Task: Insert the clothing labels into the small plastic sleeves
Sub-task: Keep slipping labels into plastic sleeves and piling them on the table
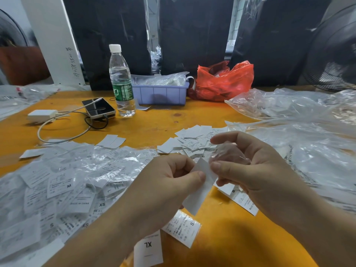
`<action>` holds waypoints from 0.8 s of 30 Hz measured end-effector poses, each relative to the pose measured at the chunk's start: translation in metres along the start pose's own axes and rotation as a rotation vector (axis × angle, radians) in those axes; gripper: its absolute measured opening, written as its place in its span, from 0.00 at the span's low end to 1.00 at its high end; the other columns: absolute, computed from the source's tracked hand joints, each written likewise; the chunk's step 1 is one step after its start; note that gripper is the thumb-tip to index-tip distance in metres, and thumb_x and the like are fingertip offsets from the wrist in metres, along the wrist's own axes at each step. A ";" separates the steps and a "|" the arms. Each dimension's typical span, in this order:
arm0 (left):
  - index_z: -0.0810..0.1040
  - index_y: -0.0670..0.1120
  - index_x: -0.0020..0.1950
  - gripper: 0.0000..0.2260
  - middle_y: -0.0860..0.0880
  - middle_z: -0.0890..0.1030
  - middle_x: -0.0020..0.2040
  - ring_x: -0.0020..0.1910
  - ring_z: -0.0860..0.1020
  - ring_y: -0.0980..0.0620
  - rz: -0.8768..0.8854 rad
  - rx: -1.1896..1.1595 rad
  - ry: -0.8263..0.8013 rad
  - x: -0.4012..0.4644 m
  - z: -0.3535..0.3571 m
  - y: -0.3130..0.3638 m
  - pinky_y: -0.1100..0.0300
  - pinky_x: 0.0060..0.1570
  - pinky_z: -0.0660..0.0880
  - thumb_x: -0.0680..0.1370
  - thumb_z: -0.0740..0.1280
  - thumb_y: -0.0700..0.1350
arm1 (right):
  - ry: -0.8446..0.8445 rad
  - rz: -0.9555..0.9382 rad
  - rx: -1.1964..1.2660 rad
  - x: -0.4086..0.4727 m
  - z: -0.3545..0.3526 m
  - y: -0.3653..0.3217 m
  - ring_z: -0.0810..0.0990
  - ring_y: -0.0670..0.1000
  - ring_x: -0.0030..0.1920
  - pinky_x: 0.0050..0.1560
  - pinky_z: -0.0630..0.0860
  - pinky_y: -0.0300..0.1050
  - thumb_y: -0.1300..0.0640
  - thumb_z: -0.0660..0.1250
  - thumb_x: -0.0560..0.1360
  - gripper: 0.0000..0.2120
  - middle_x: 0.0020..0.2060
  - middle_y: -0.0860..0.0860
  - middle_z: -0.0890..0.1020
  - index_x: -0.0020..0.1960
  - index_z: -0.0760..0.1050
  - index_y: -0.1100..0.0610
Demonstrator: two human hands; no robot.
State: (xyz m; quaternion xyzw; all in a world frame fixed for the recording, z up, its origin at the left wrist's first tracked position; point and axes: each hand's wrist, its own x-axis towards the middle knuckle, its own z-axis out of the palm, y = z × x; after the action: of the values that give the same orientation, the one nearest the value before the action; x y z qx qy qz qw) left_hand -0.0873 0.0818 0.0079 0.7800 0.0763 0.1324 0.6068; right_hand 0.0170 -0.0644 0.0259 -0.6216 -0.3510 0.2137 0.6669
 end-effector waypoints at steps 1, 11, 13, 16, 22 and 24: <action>0.81 0.46 0.39 0.10 0.50 0.76 0.32 0.30 0.73 0.54 -0.006 -0.008 -0.012 0.000 0.000 0.000 0.67 0.30 0.68 0.70 0.68 0.52 | -0.003 0.000 0.000 0.000 0.000 0.000 0.79 0.51 0.35 0.36 0.79 0.41 0.71 0.71 0.69 0.18 0.34 0.50 0.82 0.54 0.79 0.54; 0.81 0.50 0.37 0.07 0.51 0.77 0.32 0.30 0.73 0.55 -0.003 -0.002 -0.066 -0.002 0.001 0.001 0.66 0.31 0.67 0.70 0.68 0.52 | -0.003 0.009 0.000 -0.001 0.000 -0.003 0.78 0.47 0.29 0.30 0.75 0.36 0.66 0.73 0.66 0.16 0.35 0.53 0.82 0.53 0.79 0.56; 0.81 0.48 0.39 0.09 0.50 0.77 0.32 0.31 0.73 0.54 0.014 0.016 -0.050 -0.002 0.001 0.001 0.63 0.32 0.67 0.70 0.68 0.53 | -0.002 0.013 0.002 0.000 0.000 -0.002 0.79 0.47 0.29 0.30 0.74 0.36 0.65 0.73 0.65 0.16 0.35 0.54 0.83 0.52 0.79 0.57; 0.81 0.48 0.41 0.09 0.50 0.79 0.33 0.32 0.75 0.54 0.036 0.022 -0.026 -0.002 0.001 0.000 0.60 0.34 0.68 0.71 0.67 0.53 | -0.004 0.009 -0.022 0.000 0.000 -0.001 0.79 0.46 0.28 0.29 0.73 0.34 0.64 0.73 0.65 0.15 0.34 0.53 0.83 0.51 0.79 0.57; 0.82 0.49 0.43 0.09 0.43 0.83 0.38 0.34 0.78 0.51 0.051 0.025 0.009 -0.001 0.000 0.000 0.54 0.38 0.71 0.70 0.68 0.53 | -0.029 -0.014 -0.034 0.000 -0.001 0.000 0.80 0.47 0.31 0.31 0.76 0.38 0.63 0.74 0.63 0.17 0.35 0.54 0.84 0.52 0.79 0.57; 0.82 0.49 0.43 0.09 0.40 0.82 0.40 0.35 0.77 0.45 0.057 0.036 0.020 -0.001 0.000 -0.001 0.50 0.39 0.71 0.70 0.67 0.53 | -0.034 -0.027 -0.048 0.000 -0.001 0.000 0.79 0.49 0.33 0.32 0.76 0.39 0.65 0.74 0.64 0.18 0.36 0.55 0.83 0.53 0.79 0.57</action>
State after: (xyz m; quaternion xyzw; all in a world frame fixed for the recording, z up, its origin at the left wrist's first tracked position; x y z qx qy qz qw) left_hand -0.0878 0.0819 0.0066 0.7914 0.0623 0.1560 0.5878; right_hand 0.0177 -0.0647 0.0259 -0.6290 -0.3759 0.2068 0.6483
